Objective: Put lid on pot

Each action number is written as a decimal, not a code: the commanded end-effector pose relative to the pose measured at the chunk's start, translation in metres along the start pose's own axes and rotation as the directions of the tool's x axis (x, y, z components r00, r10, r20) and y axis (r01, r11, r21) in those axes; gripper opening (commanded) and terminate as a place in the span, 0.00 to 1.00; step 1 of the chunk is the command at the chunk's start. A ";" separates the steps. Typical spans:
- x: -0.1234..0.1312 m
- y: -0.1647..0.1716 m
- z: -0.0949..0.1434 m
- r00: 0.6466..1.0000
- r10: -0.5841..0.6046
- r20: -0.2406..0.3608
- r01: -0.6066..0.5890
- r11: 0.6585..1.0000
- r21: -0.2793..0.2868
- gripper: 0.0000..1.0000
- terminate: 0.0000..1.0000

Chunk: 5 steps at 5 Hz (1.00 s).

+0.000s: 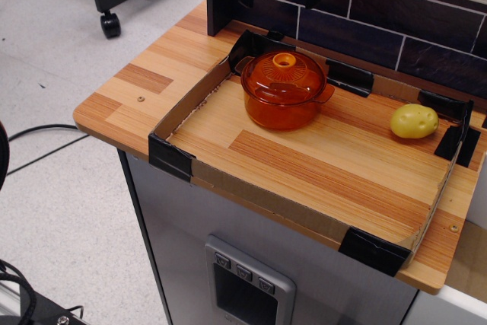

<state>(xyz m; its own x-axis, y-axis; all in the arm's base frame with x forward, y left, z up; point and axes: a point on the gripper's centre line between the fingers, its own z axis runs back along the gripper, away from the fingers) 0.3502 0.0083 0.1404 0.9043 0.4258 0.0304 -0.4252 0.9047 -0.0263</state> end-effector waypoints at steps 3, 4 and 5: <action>0.000 0.001 0.023 0.998 -0.013 0.063 0.015 1.000 -0.024 1.00 0.00; 0.000 0.001 0.023 0.998 -0.013 0.063 0.015 1.000 -0.024 1.00 0.00; 0.000 0.001 0.023 0.998 -0.013 0.063 0.015 1.000 -0.024 1.00 1.00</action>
